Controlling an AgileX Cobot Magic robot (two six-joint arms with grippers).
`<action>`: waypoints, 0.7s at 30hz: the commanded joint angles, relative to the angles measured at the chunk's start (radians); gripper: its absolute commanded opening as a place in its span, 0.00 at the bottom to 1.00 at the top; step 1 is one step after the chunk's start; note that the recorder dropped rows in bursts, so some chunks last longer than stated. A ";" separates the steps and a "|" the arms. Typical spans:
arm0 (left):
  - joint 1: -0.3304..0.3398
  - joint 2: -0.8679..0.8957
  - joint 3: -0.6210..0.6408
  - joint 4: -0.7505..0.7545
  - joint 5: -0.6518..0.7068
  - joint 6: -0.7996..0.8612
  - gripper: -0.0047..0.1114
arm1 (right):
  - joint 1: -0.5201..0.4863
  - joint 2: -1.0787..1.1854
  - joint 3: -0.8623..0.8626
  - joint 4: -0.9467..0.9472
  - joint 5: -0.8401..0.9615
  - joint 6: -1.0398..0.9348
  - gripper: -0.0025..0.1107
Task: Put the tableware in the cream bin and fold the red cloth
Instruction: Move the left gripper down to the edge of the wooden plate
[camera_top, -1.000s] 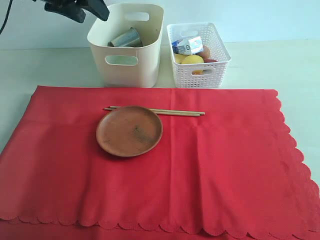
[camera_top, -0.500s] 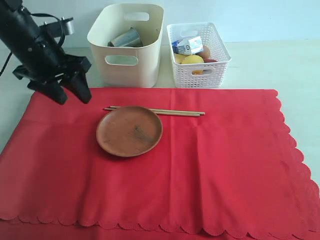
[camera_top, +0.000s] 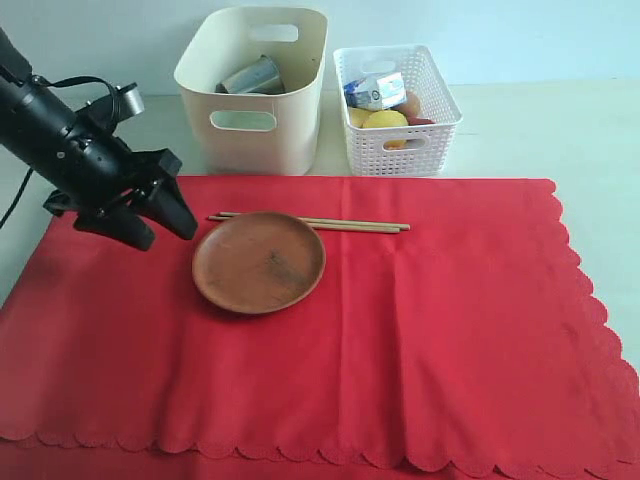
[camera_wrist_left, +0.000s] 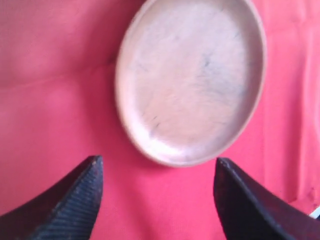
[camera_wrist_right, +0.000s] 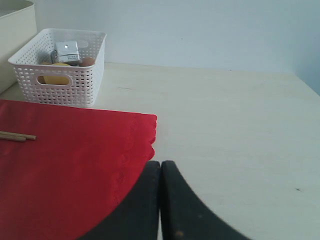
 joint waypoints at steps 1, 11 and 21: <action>0.003 0.044 0.005 -0.119 -0.025 0.074 0.57 | -0.004 -0.004 0.005 -0.001 -0.005 -0.002 0.02; 0.003 0.158 0.005 -0.186 -0.051 0.107 0.57 | -0.004 -0.004 0.005 -0.001 -0.005 0.000 0.02; 0.003 0.217 0.005 -0.296 -0.050 0.151 0.57 | -0.004 -0.004 0.005 -0.001 -0.005 0.000 0.02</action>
